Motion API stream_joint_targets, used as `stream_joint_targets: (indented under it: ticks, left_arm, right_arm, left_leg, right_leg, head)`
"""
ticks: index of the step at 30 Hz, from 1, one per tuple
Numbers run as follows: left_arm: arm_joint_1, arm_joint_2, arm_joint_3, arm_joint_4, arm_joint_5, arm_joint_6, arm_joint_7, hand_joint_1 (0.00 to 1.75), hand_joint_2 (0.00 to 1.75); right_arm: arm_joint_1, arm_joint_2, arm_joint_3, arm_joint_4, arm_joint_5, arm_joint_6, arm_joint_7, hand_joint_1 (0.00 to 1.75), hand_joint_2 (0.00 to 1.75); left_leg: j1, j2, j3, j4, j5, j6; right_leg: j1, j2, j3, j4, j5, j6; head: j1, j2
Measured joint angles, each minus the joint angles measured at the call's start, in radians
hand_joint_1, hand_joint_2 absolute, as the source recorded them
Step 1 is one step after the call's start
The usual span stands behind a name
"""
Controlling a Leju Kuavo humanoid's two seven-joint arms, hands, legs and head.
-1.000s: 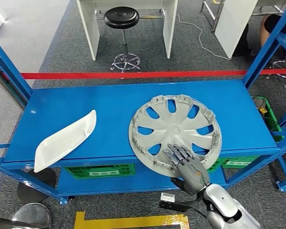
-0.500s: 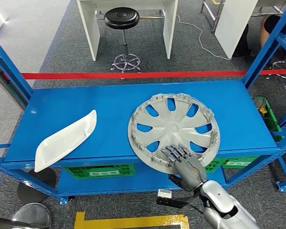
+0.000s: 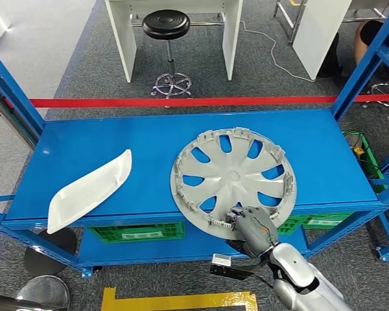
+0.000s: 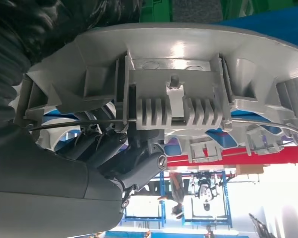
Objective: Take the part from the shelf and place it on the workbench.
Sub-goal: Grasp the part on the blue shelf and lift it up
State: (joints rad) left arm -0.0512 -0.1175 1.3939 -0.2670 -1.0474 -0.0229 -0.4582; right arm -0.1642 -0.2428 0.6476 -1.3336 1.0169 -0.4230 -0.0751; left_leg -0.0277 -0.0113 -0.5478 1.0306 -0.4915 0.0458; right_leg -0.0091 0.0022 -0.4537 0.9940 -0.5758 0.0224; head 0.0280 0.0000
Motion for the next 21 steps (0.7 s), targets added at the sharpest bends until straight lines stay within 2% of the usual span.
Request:
stream_joint_targets:
  ticks: [6, 11, 14, 17, 21]
  left_arm:
    - [0.0, 0.0, 0.0, 0.0, 0.006, 0.001, -0.003, 0.0, 1.75]
    - [0.002, 0.0, 0.002, 0.0, 0.026, 0.01, -0.011, 0.0, 1.75]
    - [0.005, -0.002, 0.006, 0.0, 0.038, 0.017, -0.018, 0.0, 1.75]
    - [0.006, -0.005, 0.013, 0.0, 0.045, 0.019, -0.025, 0.0, 1.75]
    - [0.006, -0.009, 0.022, 0.0, 0.048, 0.021, -0.03, 0.0, 1.75]
  right_arm:
    - [0.006, 0.002, 0.005, 0.0, 0.046, -0.069, 0.002, 1.75, 1.75]
    - [0.064, 0.004, -0.005, -0.079, 0.075, -0.21, -0.04, 1.75, 1.75]
    - [0.113, 0.022, -0.044, -0.193, 0.061, -0.259, -0.133, 1.75, 1.75]
    - [0.161, 0.057, -0.101, -0.303, 0.024, -0.263, -0.245, 1.75, 1.75]
    - [0.21, 0.099, -0.163, -0.397, -0.028, -0.263, -0.35, 1.75, 1.75]
  left_leg:
    - [0.0, 0.0, 0.0, 0.0, 0.0, 0.0]
    - [0.0, -0.001, -0.005, 0.0, 0.001, 0.0]
    - [0.0, -0.001, -0.005, 0.001, 0.001, 0.0]
    - [0.0, -0.001, -0.005, 0.0, 0.001, 0.0]
    - [0.001, -0.002, -0.005, 0.0, 0.001, 0.0]
  right_leg:
    - [0.0, 0.0, 0.0, 0.0, 0.0, 0.0]
    - [0.0, 0.0, 0.007, 0.001, 0.001, 0.0]
    - [0.0, 0.001, 0.007, 0.001, 0.001, 0.001]
    - [0.0, 0.0, 0.006, 0.001, 0.001, 0.0]
    - [0.0, -0.002, -0.002, 0.001, 0.0, 0.0]
  head:
    - [0.0, 0.0]
    - [0.0, 0.0]
    - [0.0, 0.0]
    - [0.0, 0.0]
    - [0.0, 0.0]
